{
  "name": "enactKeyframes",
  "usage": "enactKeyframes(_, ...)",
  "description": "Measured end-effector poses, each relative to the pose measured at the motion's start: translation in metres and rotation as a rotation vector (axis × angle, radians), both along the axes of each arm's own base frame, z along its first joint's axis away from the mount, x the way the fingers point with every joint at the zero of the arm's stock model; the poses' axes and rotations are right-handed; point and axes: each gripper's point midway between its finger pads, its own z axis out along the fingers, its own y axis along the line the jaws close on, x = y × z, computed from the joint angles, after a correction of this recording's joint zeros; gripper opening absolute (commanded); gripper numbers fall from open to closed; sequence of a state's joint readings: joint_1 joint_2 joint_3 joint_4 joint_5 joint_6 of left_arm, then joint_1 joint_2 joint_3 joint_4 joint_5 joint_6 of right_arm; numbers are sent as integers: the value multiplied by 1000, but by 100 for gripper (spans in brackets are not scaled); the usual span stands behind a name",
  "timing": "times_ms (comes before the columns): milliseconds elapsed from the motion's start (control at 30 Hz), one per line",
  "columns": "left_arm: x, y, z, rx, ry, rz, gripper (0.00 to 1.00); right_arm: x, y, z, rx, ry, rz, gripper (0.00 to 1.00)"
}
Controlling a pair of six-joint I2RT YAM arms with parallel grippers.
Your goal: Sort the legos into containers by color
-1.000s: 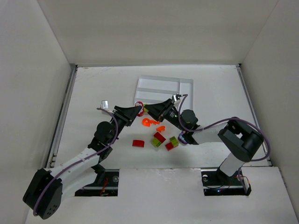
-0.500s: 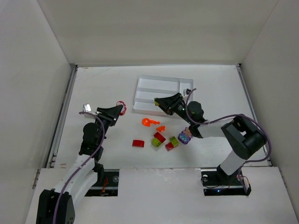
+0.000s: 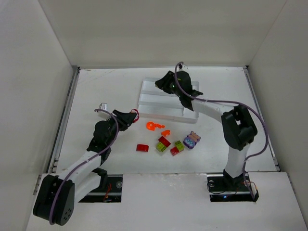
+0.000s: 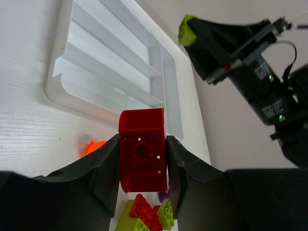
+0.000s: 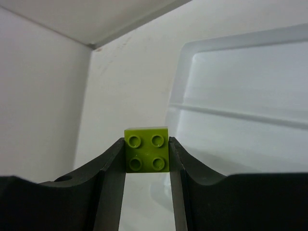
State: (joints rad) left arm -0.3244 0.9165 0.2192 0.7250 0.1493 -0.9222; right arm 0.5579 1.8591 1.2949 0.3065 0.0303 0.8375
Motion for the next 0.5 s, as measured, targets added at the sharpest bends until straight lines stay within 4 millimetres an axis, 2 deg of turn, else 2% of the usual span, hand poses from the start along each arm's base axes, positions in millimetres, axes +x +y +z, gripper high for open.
enactKeyframes(167,2,2,-5,26,-1,4,24,50,4,-30,-229,24,-45,32)
enactKeyframes(267,4,2,-7,32,2,9,24,68,1,-53,-344,49,-67,33)
enactKeyframes(433,7,0,-19,41,32,6,24,77,-10,-88,-483,100,-91,35)
enactKeyframes(500,9,-2,-25,45,45,2,24,77,-15,-95,-515,114,-100,36)
